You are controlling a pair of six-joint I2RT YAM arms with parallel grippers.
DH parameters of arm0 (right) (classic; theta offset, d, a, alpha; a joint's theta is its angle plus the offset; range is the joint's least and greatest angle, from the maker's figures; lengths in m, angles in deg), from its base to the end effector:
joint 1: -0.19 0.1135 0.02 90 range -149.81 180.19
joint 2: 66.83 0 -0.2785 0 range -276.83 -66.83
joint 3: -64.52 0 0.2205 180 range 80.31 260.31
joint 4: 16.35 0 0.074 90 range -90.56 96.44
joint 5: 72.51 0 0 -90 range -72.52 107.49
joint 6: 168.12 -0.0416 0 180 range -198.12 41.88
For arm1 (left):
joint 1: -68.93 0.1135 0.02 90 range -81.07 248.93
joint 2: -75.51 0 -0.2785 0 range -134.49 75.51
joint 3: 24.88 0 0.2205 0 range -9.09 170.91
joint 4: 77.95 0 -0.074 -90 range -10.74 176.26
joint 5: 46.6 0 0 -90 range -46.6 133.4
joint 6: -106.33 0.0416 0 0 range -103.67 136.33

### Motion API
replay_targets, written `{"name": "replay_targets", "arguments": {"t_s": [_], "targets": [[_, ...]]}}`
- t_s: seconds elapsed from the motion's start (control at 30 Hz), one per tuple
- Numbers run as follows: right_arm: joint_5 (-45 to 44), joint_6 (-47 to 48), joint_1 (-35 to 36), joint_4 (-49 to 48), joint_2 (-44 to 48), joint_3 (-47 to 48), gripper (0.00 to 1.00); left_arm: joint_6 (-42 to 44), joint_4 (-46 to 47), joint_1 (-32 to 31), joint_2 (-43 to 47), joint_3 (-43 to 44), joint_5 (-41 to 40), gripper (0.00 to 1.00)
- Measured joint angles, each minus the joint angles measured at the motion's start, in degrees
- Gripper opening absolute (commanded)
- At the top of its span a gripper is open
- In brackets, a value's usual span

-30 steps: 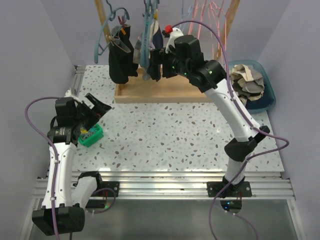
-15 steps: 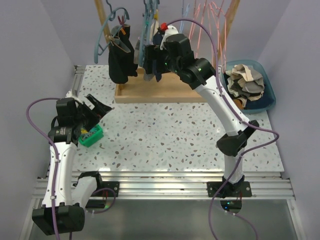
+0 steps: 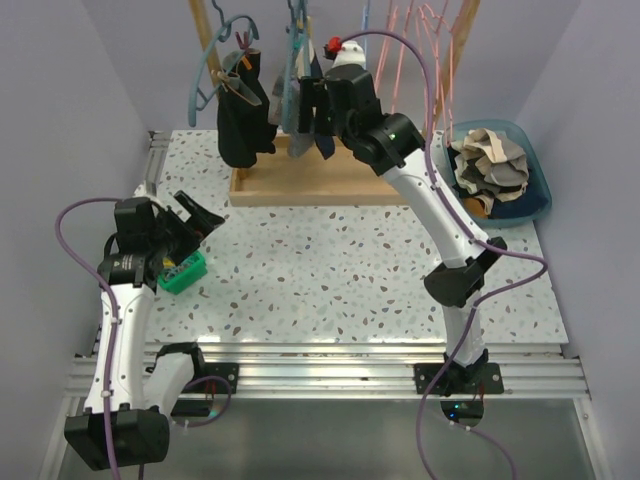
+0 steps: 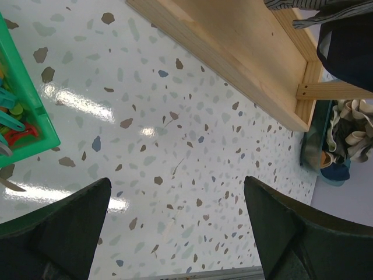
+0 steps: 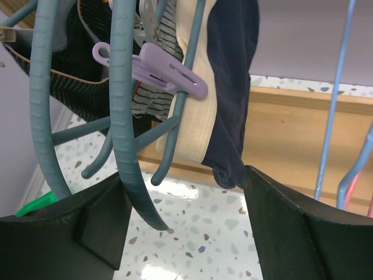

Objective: Remove the underwear clipped to the hanger

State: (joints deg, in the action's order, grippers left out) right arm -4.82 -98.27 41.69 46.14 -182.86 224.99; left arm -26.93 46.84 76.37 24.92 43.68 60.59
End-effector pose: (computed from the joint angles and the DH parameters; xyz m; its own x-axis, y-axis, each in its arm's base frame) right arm 0.3150 0.2576 0.4833 -0.3359 0.1283 -0.9331 -0.2418 0.9457 0.2171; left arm 0.1439 0.0064 0.3279 -0.5121 -0.7271 -0.4572 -0.3314 0.6583 -0.6758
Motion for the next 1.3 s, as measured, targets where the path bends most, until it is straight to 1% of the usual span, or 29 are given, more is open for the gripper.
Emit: {"name": "replay_targets", "arguments": {"t_s": [0.03,0.2,0.27,0.33,0.37,0.43,0.57,0.67,0.87,0.9,0.93,1.0,1.13,1.2,1.3], "targets": [[-0.9,0.5,0.0,0.0,0.0,0.0,0.70,0.0,0.0,0.0,0.0,-0.2,0.0,1.00],[-2.4,4.0,-0.2,1.9,-0.1,1.4,0.60,0.0,-0.1,0.0,0.1,-1.2,0.3,1.00],[-1.9,5.2,-0.5,3.2,-0.3,3.2,0.55,0.0,-0.1,0.0,0.1,-1.4,0.6,1.00],[-1.0,6.0,-1.0,3.8,-0.3,4.3,0.52,0.0,-0.1,0.0,0.1,-1.6,0.7,1.00],[-0.6,6.3,-1.3,3.9,-0.3,4.5,0.48,0.0,-0.1,0.0,0.1,-1.7,0.7,1.00],[0.4,7.2,-1.8,4.1,-0.3,4.5,0.44,0.0,-0.1,0.0,0.1,-1.8,0.9,1.00],[2.3,8.7,-2.5,5.1,-0.4,4.5,0.52,0.0,-0.1,0.0,0.2,-1.8,1.1,1.00],[3.5,10.0,-2.7,5.9,-0.7,4.8,0.53,0.0,-0.1,-0.1,0.5,-1.8,1.1,1.00],[4.4,11.8,-3.1,6.3,-0.7,4.8,0.48,0.0,-0.1,-0.3,0.7,-1.8,1.1,1.00],[4.4,12.0,-3.3,6.2,-0.7,4.8,0.47,0.0,-0.1,-0.4,0.7,-1.8,1.1,1.00],[4.4,12.3,-3.4,6.0,-0.7,4.8,0.42,0.0,-0.1,-0.5,0.8,-1.8,1.1,1.00],[4.4,12.8,-3.7,5.0,-0.8,4.8,0.39,0.0,-0.1,-0.5,0.8,-1.8,1.2,1.00],[4.4,13.4,-3.9,3.5,-1.4,4.9,0.38,0.0,-0.2,-0.5,1.1,-1.8,1.3,1.00],[4.4,13.6,-4.1,2.7,-1.9,4.9,0.42,0.0,-0.3,-0.6,1.2,-1.8,1.3,1.00],[4.5,13.8,-4.2,2.3,-2.9,4.9,0.43,0.0,-0.6,-0.8,1.4,-1.8,1.3,1.00]]}}
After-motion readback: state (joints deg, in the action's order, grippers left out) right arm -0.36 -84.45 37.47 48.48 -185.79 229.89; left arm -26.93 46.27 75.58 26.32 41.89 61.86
